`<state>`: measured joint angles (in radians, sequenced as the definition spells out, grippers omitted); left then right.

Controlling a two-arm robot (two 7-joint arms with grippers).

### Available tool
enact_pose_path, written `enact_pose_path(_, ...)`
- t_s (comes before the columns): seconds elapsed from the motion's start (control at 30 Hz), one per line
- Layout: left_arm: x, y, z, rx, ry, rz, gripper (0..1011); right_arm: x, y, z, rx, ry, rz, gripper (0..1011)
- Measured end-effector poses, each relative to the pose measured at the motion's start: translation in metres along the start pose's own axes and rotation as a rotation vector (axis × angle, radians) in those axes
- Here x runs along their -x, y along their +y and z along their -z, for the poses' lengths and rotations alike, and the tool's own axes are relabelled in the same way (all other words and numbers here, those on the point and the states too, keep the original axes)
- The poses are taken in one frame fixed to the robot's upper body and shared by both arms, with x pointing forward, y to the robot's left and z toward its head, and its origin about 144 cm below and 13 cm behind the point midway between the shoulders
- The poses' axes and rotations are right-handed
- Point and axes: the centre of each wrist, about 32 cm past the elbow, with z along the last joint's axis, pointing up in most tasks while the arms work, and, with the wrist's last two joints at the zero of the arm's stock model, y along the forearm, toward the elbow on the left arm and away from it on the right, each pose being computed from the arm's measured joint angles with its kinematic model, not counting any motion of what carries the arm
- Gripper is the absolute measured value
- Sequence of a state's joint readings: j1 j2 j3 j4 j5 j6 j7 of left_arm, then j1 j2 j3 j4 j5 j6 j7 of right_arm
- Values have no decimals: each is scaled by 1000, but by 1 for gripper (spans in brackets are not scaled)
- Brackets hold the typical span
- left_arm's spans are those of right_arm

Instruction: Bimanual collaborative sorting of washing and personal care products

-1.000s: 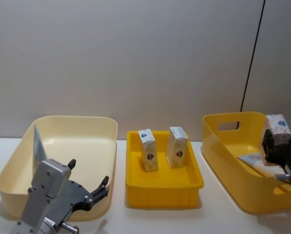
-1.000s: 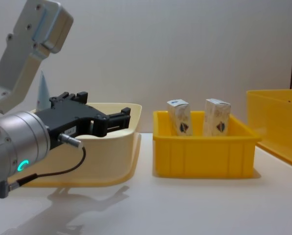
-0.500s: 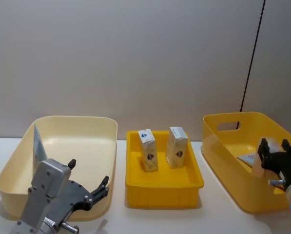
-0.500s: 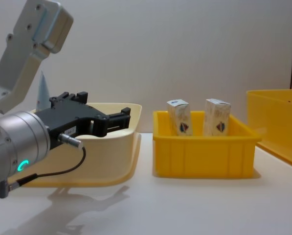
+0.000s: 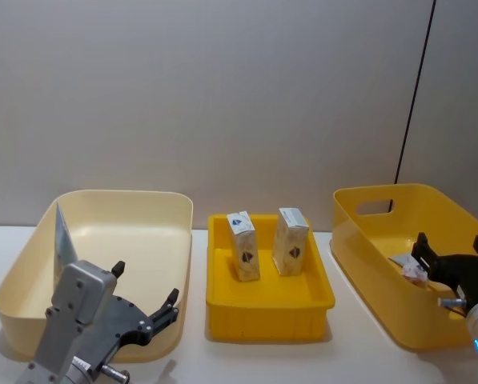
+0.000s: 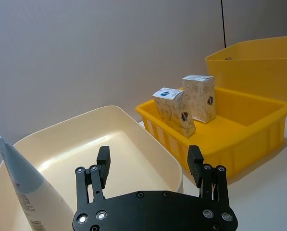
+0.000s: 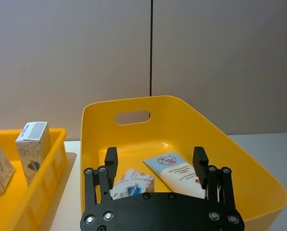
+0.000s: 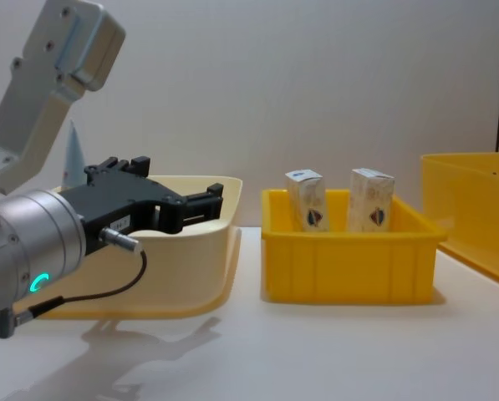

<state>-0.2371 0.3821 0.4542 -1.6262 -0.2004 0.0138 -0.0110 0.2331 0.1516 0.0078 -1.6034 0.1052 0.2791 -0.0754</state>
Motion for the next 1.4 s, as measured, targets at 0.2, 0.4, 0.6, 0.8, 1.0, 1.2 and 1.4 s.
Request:
enact_pose_path(0.2, 0, 0, 0, 0, 0, 0, 1002, 0, 0, 0, -8, 1, 0, 1001)
enact_pose_path(0.4, 0, 0, 0, 0, 0, 0, 1002, -1, -2, 0, -53, 5, -18, 1001)
enact_pose_path(0.6, 0, 0, 0, 0, 0, 0, 1002, -3, -5, -2, -120, 21, -44, 1001)
enact_pose_path(0.8, 0, 0, 0, 0, 0, 0, 1002, -5, -8, -5, -163, 36, -66, 1001)
enact_pose_path(1.0, 0, 0, 0, 0, 0, 0, 1002, -3, -11, -2, -160, 31, -85, 1001)
enact_pose_path(1.2, 0, 0, 0, 0, 0, 0, 1002, 5, -24, 8, -152, 18, -160, 1001)
enact_pose_path(1.4, 0, 0, 0, 0, 0, 0, 1002, 14, -39, 21, -137, 9, -248, 1001)
